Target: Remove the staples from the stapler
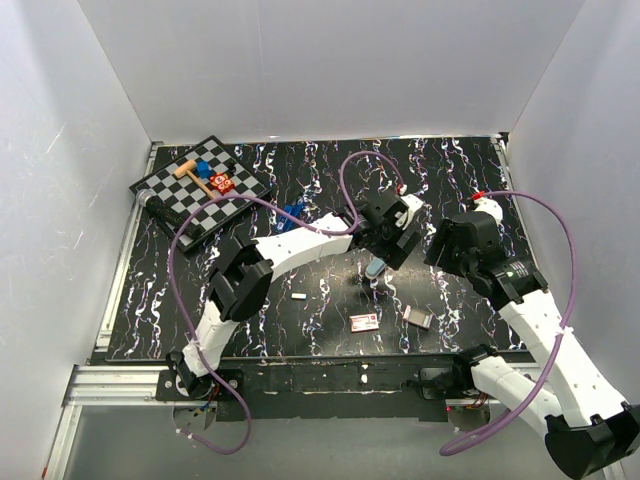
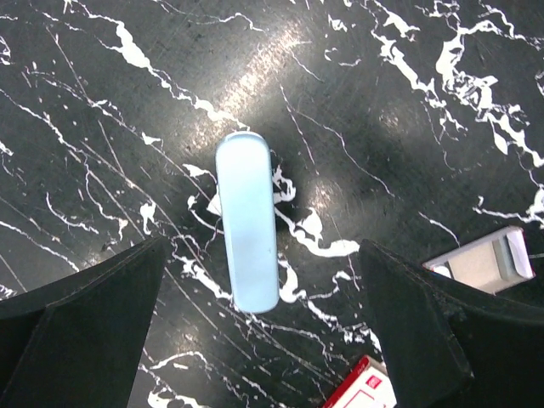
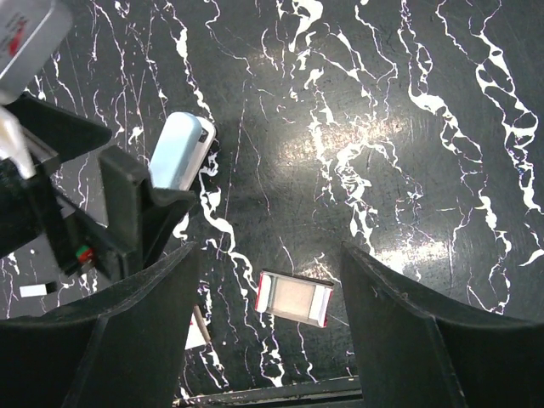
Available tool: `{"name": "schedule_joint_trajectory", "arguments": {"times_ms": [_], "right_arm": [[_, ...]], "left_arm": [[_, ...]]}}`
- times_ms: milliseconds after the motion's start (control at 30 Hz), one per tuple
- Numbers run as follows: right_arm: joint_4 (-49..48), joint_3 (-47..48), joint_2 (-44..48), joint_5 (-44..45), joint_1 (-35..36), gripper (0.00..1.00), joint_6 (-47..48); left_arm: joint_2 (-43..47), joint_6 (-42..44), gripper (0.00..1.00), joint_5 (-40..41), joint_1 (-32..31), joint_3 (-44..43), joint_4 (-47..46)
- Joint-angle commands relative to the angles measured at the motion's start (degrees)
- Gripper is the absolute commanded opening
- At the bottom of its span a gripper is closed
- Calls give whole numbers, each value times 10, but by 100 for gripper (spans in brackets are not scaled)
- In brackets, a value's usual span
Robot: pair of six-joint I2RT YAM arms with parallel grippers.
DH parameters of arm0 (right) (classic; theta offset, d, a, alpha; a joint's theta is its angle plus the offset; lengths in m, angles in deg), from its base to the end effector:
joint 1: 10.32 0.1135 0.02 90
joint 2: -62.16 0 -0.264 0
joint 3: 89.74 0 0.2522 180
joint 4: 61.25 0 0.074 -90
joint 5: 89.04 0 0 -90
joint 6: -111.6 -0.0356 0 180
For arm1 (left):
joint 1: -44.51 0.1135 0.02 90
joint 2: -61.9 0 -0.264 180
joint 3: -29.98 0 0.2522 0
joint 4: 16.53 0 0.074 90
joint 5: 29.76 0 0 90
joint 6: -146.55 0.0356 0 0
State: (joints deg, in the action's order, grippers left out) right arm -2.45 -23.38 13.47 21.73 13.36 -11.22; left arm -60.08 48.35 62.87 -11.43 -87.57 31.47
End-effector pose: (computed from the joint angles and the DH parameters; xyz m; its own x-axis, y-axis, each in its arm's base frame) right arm 0.1579 0.0554 0.3178 -0.5772 0.3002 -0.7594 0.2165 0.9529 0.2122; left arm 0.2691 -0.3951 0.2311 -0.5552 0.5668 -0.6087 0.7403 0.6703 -0.0510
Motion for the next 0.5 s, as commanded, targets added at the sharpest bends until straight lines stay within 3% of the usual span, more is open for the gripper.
{"name": "schedule_joint_trajectory", "arguments": {"times_ms": [0, 467], "right_arm": [[-10, -4, 11, 2, -3, 74, -5], [-21, -18, 25, 3, -3, 73, 3]], "left_arm": [[-19, -14, 98, 33, -4, -43, -2], [-92, -26, 88, 67, -5, -99, -2]]}}
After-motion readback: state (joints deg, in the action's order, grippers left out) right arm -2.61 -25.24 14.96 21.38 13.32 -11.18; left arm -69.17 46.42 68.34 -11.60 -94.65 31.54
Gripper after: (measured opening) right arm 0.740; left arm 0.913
